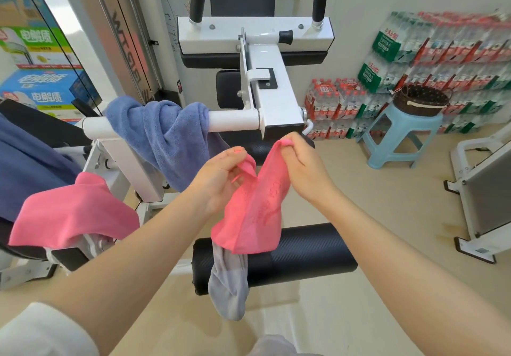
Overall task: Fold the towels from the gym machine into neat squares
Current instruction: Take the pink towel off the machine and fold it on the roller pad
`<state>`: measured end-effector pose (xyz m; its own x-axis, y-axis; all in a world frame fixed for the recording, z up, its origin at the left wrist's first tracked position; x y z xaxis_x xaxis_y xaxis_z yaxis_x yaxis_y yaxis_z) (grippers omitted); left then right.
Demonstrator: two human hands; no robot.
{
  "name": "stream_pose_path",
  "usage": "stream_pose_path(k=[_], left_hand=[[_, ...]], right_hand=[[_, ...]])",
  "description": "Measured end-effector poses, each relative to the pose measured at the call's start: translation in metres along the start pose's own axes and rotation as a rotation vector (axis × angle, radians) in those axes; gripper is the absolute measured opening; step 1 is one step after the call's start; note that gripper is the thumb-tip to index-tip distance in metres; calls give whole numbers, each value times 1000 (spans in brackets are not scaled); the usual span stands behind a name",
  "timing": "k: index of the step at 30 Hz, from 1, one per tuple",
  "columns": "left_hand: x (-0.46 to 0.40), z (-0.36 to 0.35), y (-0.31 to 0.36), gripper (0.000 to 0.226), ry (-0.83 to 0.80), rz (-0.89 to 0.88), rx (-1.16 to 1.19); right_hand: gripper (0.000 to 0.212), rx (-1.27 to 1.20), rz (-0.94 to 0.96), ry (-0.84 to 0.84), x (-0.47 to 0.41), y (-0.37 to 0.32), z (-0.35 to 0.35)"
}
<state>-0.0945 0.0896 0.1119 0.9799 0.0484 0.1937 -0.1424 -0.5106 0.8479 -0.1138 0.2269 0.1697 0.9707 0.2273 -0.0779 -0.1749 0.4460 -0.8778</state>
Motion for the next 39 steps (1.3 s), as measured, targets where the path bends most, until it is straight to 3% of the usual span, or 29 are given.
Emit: stream_pose_path(k=[4,6,11,18,23,28,31,35,39], left_hand=[[6,-5,5,10,17,-68,-185],[9,-12,6,6,-10,-105,-246],[14,-19,1,10,-16,-97,-244],[20,-29,5,10,-73,-142,-197],[23,-31,10,14,-12,-222,-256],[28,-30,19,20,41,-339,-360],[35,-38,20,19,21,-356,-347],[43,-46,15,16,17,-325,-156],[47,-44,14,16,53,-397,-336]], right_hand=[[18,115,61,-349,12,-10,-21],[17,84,39,-399,14,-8,-27],[25,78,15,-76,8,0,-12],[18,140,98,-146,15,-4,-9],[5,163,128,-180,17,-4,-3],[11,-58,67,-316,22,0,-4],[15,-215,2,-213,21,6,3],[15,-306,-92,-72,21,15,4],[23,-343,-145,-24,26,19,0]])
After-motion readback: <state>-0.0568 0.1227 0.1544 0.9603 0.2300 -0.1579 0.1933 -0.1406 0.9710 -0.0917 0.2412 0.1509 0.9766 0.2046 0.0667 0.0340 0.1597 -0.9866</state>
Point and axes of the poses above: each hand's wrist, its own x-axis away from the middle knuckle, its own z-axis out of the back of the hand, y = z × x, the point moved 7 cm from there along -x, towards the middle knuckle, and after that the axes turned 8 degrees about -z, right-handed, at the moved point
